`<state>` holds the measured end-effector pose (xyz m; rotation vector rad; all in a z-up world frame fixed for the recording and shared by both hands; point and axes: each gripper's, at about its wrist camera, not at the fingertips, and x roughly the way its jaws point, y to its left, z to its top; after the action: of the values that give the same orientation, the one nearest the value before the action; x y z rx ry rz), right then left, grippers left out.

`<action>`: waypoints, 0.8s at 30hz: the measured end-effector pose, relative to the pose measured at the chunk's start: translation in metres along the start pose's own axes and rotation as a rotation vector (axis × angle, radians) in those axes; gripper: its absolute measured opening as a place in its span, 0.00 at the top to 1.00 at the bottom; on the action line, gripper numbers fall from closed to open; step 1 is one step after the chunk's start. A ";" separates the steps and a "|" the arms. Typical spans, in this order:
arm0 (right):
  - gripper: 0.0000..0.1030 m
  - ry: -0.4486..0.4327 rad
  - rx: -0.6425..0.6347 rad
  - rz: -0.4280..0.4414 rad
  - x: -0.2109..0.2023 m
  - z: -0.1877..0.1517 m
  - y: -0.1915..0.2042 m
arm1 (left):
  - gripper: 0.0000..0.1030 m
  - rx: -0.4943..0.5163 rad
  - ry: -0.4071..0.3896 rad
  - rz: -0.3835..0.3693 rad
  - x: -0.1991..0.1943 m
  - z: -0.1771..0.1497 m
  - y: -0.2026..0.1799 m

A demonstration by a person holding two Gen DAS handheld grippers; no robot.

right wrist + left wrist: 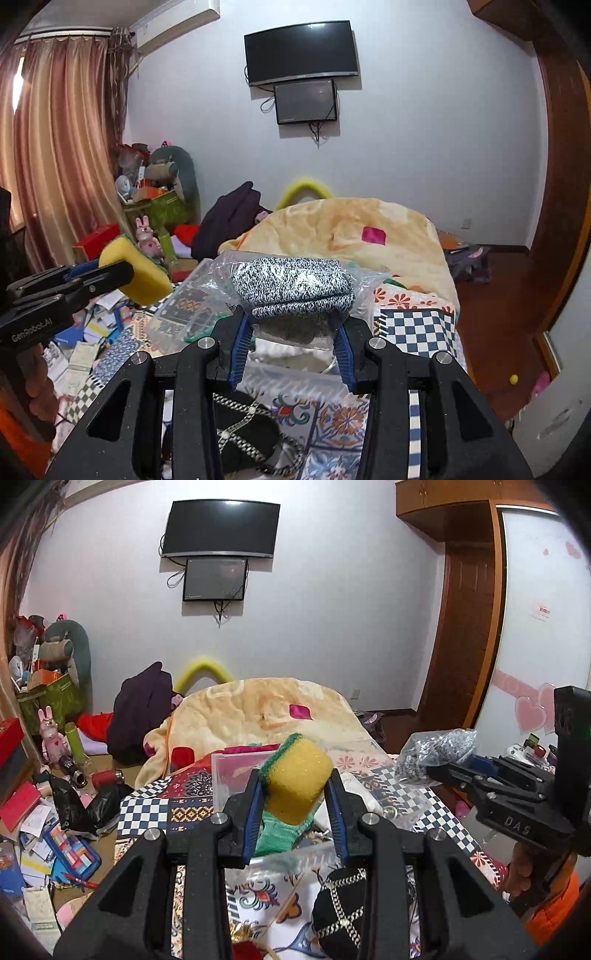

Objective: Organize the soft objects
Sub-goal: 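Lower the sponge and grey knit item into the clear box and release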

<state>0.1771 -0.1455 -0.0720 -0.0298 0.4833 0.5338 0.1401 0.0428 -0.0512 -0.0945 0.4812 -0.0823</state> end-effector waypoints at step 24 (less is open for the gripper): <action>0.60 0.207 0.011 -0.016 0.078 -0.028 0.000 | 0.68 -0.052 0.264 -0.053 0.110 -0.033 0.002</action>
<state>0.2238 -0.1123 -0.1319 -0.0785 0.6876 0.5146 0.2223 0.0314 -0.1310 -0.1488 0.7448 -0.1347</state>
